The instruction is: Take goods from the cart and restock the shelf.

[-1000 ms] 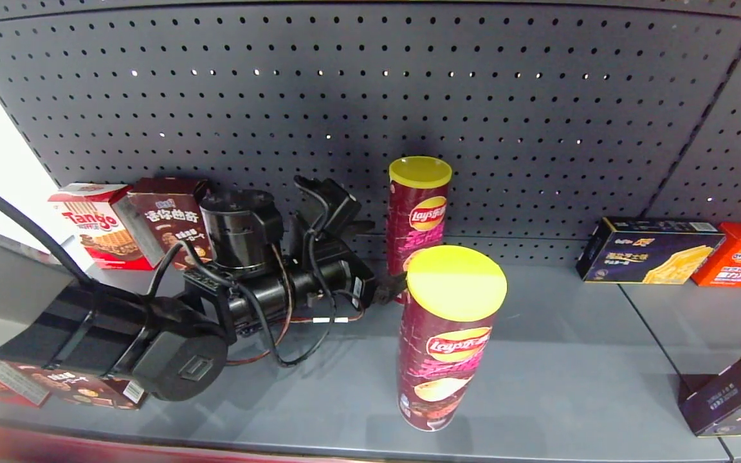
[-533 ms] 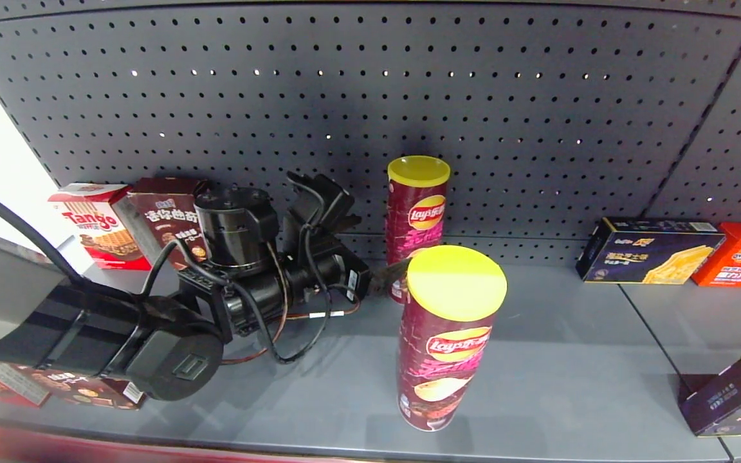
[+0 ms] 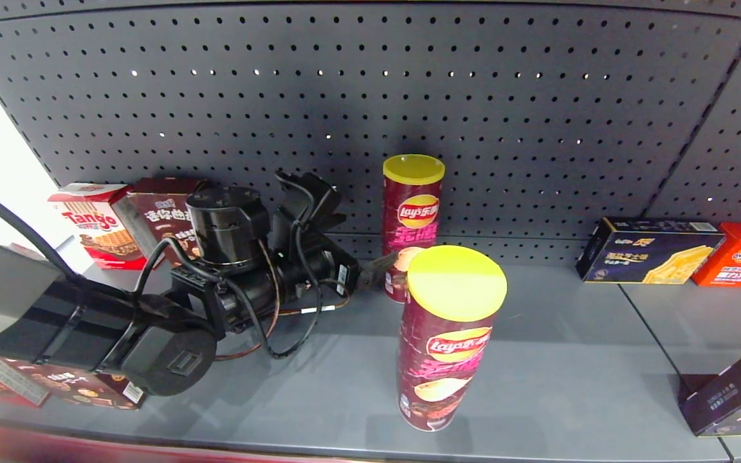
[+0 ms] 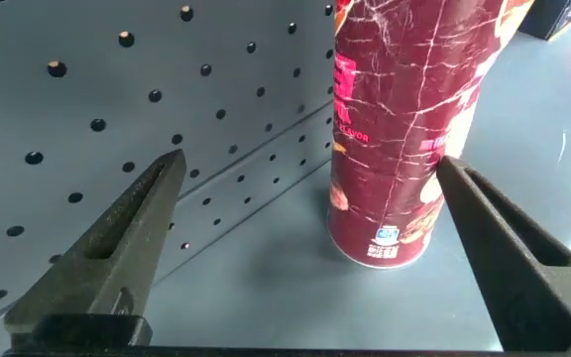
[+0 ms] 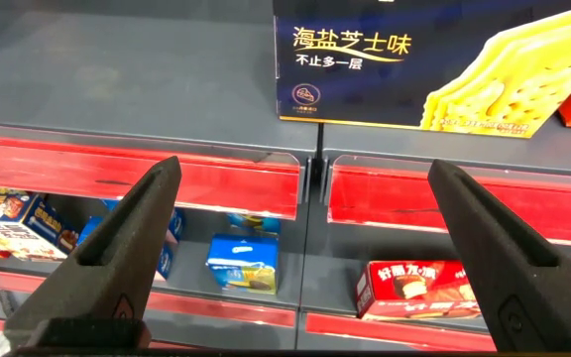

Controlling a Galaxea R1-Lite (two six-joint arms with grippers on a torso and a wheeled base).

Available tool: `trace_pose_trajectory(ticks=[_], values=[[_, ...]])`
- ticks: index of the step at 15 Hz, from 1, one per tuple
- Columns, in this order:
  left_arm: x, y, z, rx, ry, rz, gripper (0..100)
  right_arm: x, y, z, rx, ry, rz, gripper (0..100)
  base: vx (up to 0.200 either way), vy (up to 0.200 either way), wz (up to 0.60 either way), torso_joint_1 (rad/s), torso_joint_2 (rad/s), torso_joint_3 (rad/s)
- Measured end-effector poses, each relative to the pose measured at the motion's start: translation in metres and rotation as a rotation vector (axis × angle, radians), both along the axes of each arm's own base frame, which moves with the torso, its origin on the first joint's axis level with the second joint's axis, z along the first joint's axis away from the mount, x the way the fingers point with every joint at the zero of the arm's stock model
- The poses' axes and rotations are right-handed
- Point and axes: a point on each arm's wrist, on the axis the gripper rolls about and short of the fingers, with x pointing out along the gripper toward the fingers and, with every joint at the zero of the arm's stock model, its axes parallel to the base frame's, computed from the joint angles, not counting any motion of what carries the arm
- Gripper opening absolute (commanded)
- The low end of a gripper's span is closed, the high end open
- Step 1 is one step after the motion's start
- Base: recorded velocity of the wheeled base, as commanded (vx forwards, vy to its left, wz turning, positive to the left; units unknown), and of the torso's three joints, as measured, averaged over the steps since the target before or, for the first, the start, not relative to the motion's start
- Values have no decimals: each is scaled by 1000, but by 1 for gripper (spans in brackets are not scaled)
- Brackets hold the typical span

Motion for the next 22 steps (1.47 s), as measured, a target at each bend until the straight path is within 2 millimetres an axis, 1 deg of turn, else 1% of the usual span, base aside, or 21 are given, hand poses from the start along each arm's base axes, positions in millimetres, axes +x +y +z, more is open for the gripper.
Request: trace_pose_trajectory(ticks=[5, 8, 9, 13, 15, 17, 20, 22], values=[[-2, 2, -1, -5, -10, 1, 100, 0, 0, 0, 0, 0, 0, 100, 0, 0, 0, 0, 0, 0], [-10, 5, -2, -15, -40, 9, 100, 0, 0, 0, 0, 0, 1, 100, 0, 0, 0, 0, 0, 0], [-12, 7, -3, -16, -46, 37, 100, 0, 0, 0, 0, 0, 0, 100, 0, 0, 0, 0, 0, 0], [-26, 15, -8, 0, -23, 77, 100, 0, 0, 0, 0, 0, 0, 100, 0, 0, 0, 0, 0, 0], [-32, 18, -2, -7, -35, 91, 100, 0, 0, 0, 0, 0, 0, 100, 0, 0, 0, 0, 0, 0], [-38, 20, 10, -25, -63, 103, 100, 0, 0, 0, 0, 0, 0, 100, 0, 0, 0, 0, 0, 0], [-51, 28, 38, -69, -135, 127, 100, 0, 0, 0, 0, 0, 0, 100, 0, 0, 0, 0, 0, 0], [-68, 33, 57, -87, -161, 119, 100, 0, 0, 0, 0, 0, 0, 100, 0, 0, 0, 0, 0, 0]])
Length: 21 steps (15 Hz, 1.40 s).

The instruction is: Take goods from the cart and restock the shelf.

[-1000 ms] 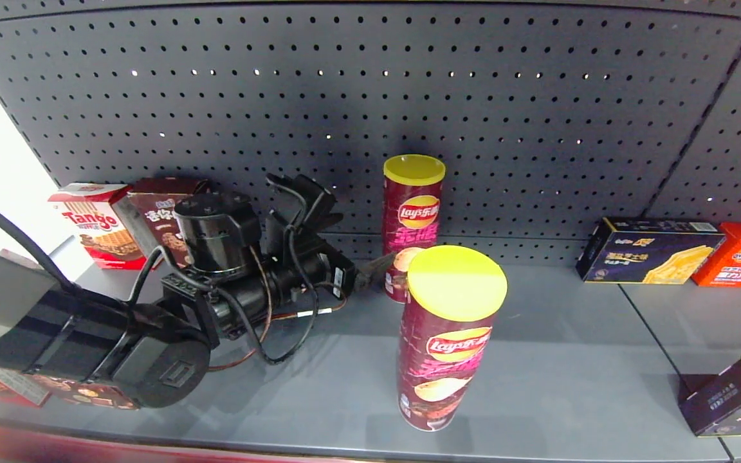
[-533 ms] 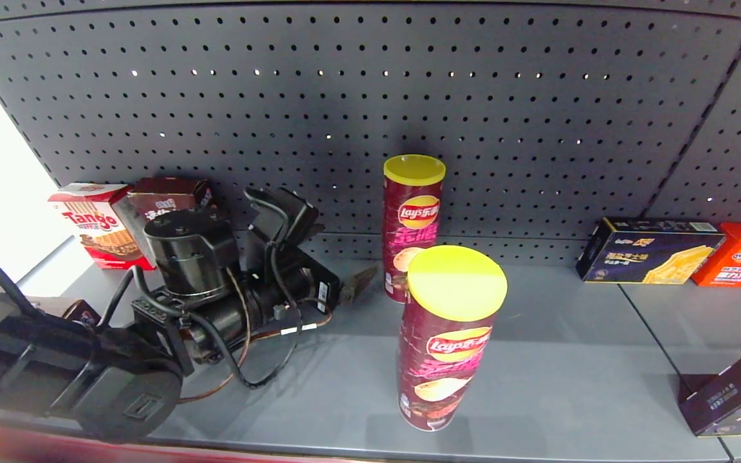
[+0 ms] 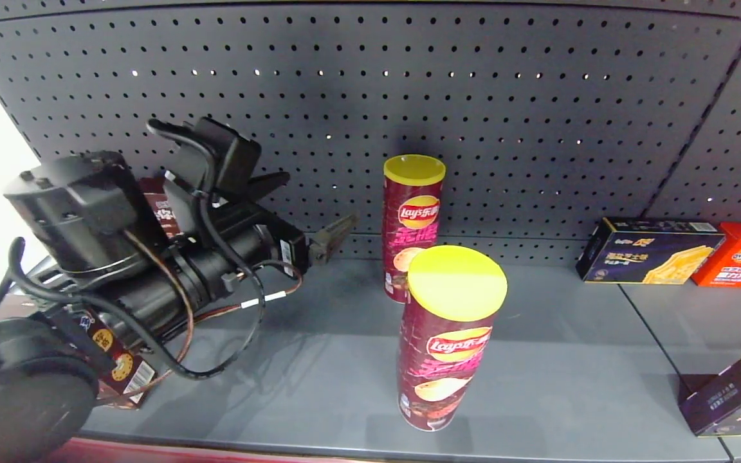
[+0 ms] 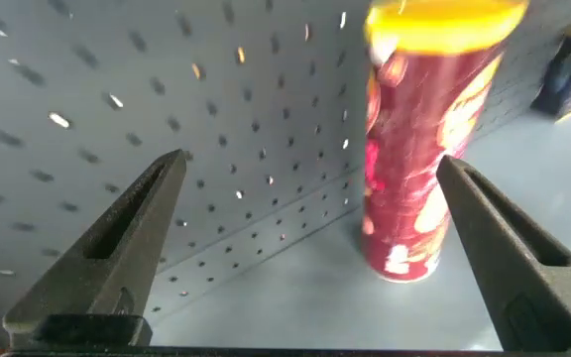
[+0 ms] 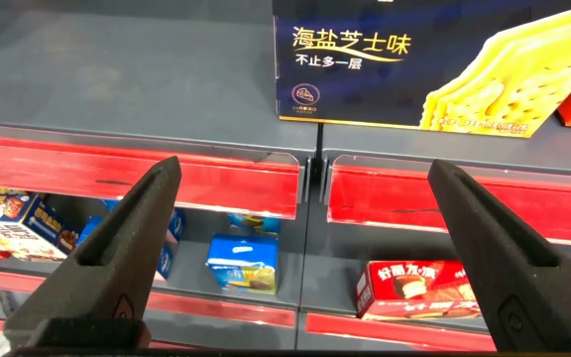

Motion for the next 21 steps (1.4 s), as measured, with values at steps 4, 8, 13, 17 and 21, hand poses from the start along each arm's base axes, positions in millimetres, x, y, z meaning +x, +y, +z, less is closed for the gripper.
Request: trace_pose_trajectory(ticks=[4, 8, 13, 17, 21], values=[[-54, 11, 40, -25, -41, -66, 100, 0, 0, 0, 0, 0, 0, 100, 0, 0, 0, 0, 0, 0], [-118, 41, 50, 8, -97, -110, 100, 0, 0, 0, 0, 0, 0, 100, 0, 0, 0, 0, 0, 0], [-194, 95, 3, 63, -71, -124, 100, 0, 0, 0, 0, 0, 0, 100, 0, 0, 0, 0, 0, 0], [-235, 130, -50, 70, -66, -10, 100, 0, 0, 0, 0, 0, 0, 100, 0, 0, 0, 0, 0, 0], [-254, 142, -104, 77, -46, 176, 100, 0, 0, 0, 0, 0, 0, 100, 0, 0, 0, 0, 0, 0]])
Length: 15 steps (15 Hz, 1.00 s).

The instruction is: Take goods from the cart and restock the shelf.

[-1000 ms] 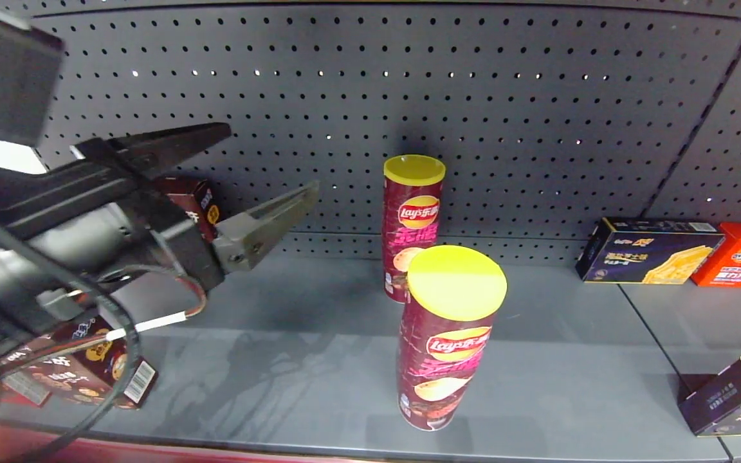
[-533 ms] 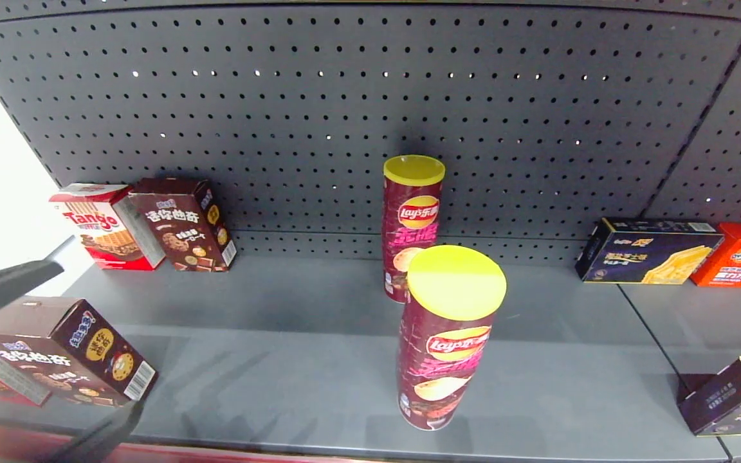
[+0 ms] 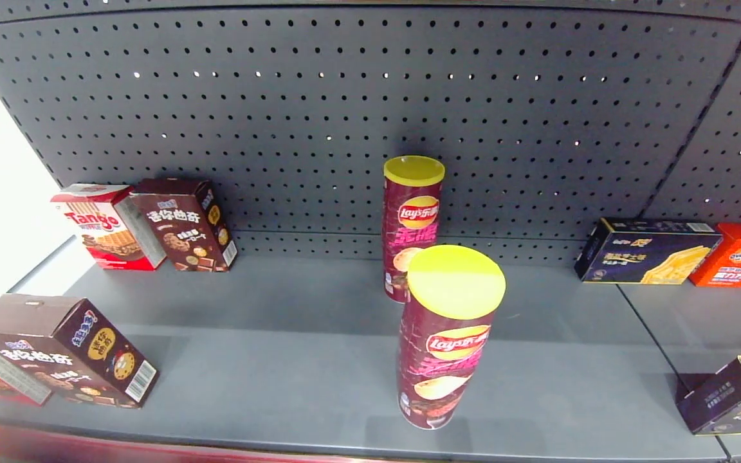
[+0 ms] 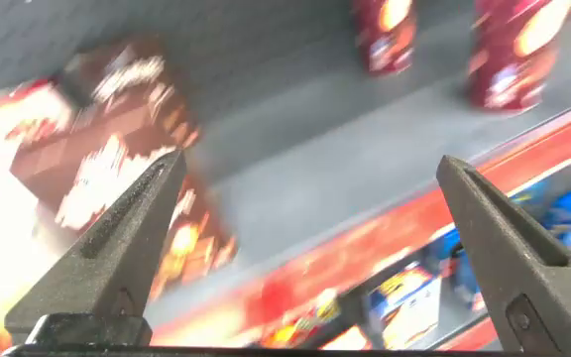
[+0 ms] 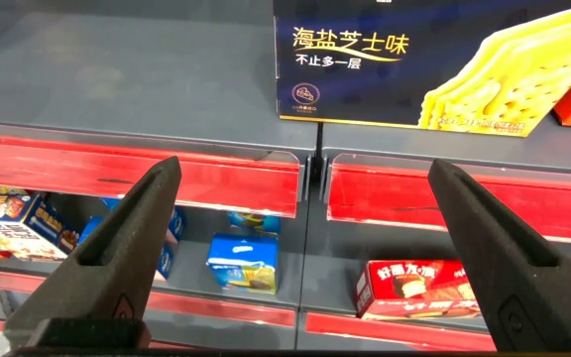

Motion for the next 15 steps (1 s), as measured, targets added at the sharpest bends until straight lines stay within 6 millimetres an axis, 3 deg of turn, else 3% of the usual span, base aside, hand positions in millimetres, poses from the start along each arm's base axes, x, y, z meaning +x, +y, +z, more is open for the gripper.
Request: trace_pose_trajectory(ticks=[5, 9, 15], values=[[-9, 1, -35, 38, 164, 192, 100, 0, 0, 0, 0, 0, 0, 100, 0, 0, 0, 0, 0, 0], [-14, -1, -38, -15, 138, 355, 100, 0, 0, 0, 0, 0, 0, 100, 0, 0, 0, 0, 0, 0], [-19, -1, -40, -92, 91, 379, 100, 0, 0, 0, 0, 0, 0, 100, 0, 0, 0, 0, 0, 0]])
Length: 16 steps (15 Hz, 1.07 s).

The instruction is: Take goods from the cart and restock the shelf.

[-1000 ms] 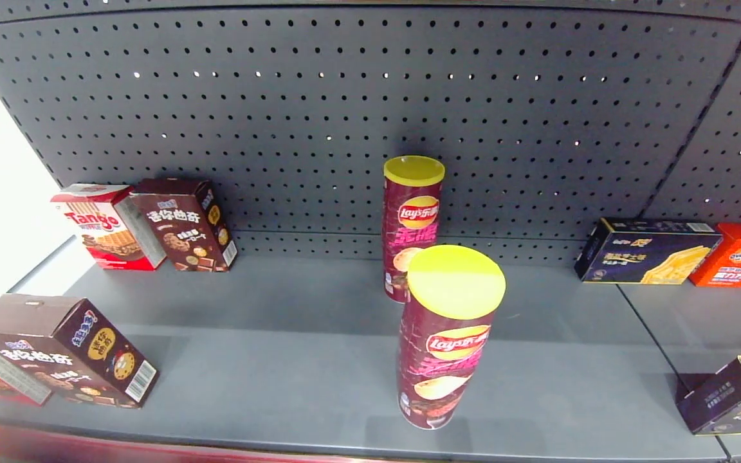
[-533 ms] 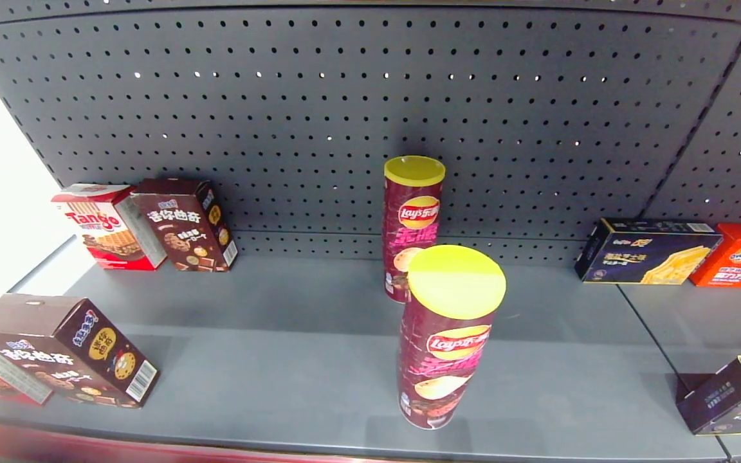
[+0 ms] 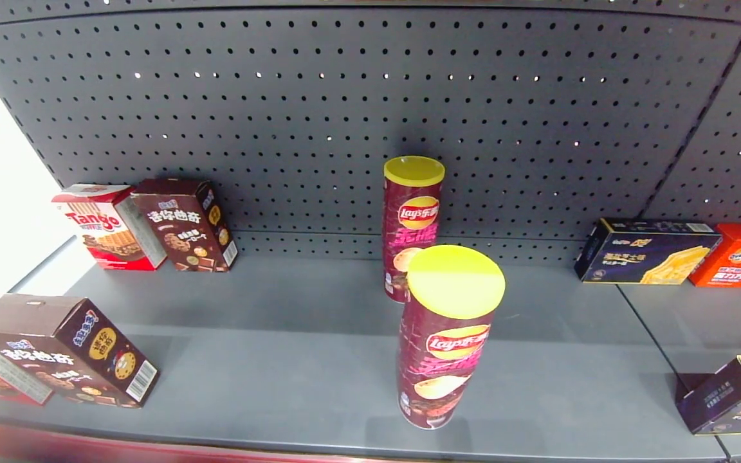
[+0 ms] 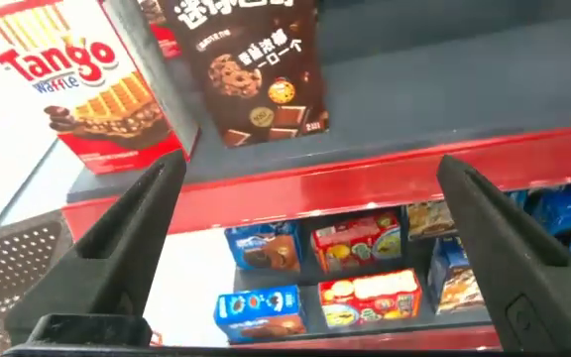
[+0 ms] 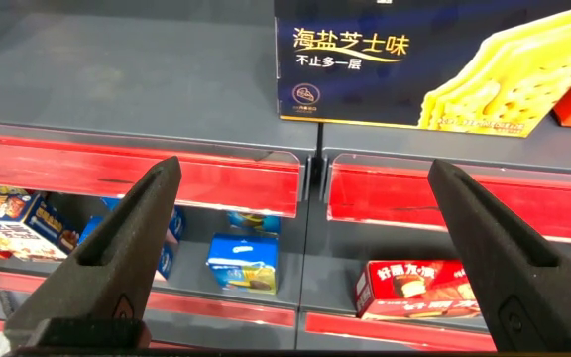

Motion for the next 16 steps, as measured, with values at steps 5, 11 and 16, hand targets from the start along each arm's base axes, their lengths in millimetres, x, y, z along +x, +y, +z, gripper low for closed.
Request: trace_pose_trajectory(ticks=[5, 11, 16], values=[[-1, 7, -1, -105, -2, 313, 100, 0, 0, 0, 0, 0, 0, 100, 0, 0, 0, 0, 0, 0], [-1, -1, -6, -51, 68, -64, 100, 0, 0, 0, -2, 0, 9, 100, 0, 0, 0, 0, 0, 0], [-1, -1, -6, -52, 68, -64, 100, -2, 0, 31, 41, -74, 36, 100, 0, 0, 0, 0, 0, 0]])
